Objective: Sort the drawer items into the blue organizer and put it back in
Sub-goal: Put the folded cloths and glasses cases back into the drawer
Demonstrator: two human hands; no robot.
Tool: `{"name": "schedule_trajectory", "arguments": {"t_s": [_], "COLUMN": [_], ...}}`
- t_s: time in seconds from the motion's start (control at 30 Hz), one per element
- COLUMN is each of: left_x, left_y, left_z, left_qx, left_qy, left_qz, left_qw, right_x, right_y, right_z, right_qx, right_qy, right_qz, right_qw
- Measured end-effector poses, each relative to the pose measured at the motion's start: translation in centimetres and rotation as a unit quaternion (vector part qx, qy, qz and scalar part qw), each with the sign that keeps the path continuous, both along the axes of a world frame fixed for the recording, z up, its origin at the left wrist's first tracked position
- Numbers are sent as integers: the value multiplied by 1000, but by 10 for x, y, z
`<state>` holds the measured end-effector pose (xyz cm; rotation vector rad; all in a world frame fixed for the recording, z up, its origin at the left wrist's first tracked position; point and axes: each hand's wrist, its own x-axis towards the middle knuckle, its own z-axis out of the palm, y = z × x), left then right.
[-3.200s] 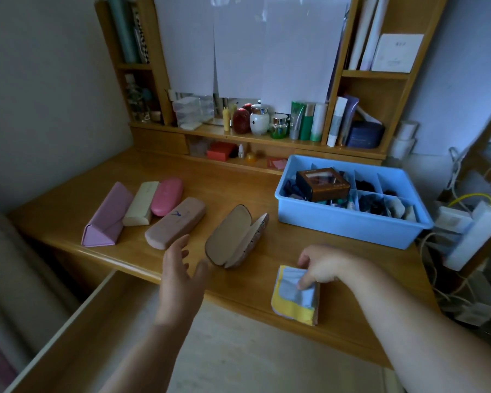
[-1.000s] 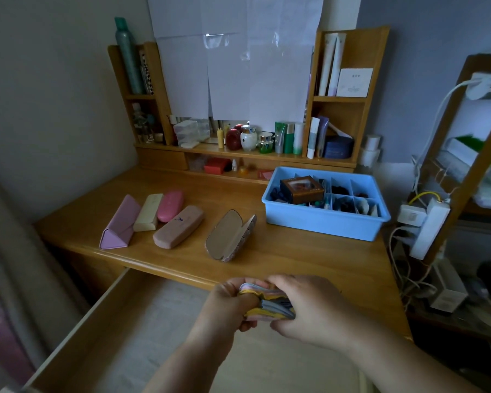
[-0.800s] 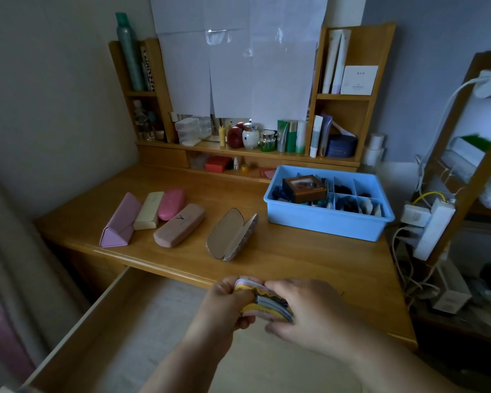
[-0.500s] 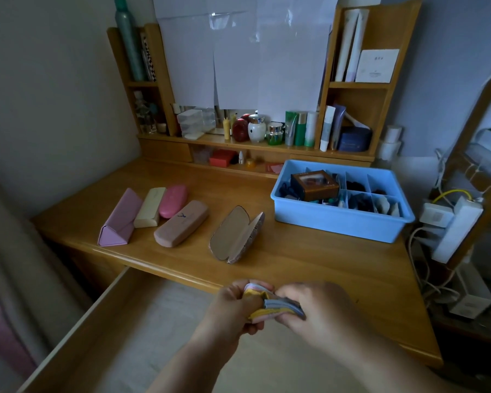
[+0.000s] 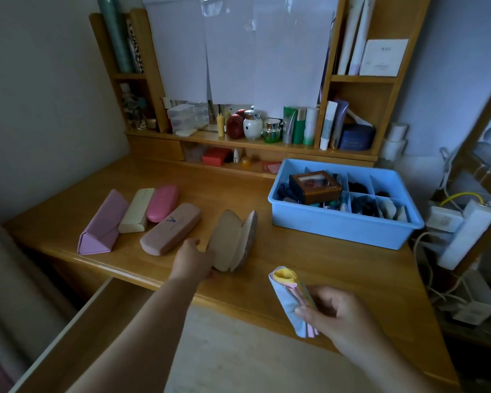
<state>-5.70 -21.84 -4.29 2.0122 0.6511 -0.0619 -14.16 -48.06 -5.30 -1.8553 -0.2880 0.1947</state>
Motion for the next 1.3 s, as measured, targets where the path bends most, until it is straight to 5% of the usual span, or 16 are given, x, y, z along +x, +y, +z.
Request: {"name": "schedule_trajectory", "arguments": {"t_s": [0.2, 0.4, 0.5, 0.6, 0.77, 0.9, 1.07, 1.3], "left_x": [-35, -72, -85, -87, -45, -6, 7, -24], "left_y": [-51, -112, -122, -95, -35, -20, -32, -42], "left_z": [-16, -23, -22, -21, -11, -6, -7, -25], "left_qx": [-242, -404, -378, -249, -93, -28, -4, -20], "left_qy": [-11, -43, -14, -38, -219, -74, -50, -146], "left_qz": [-7, 23, -33, -82, 72, -76, -240, -171], "left_qw": [970, 913, 925, 964, 968, 994, 969, 974], "right_x": [7, 9, 14, 20, 28, 29, 22, 11], "right_y": [7, 19, 13, 2, 2, -1, -16, -28], "right_z": [3, -3, -9, -9, -4, -4, -2, 8], "right_qx": [132, 140, 140, 138, 79, 4, -72, -133], "right_qy": [77, 88, 94, 103, 94, 64, 18, 18], "right_qz": [-74, -106, -167, -169, -99, -75, -13, 41], "right_qw": [985, 980, 972, 970, 987, 995, 997, 990]}}
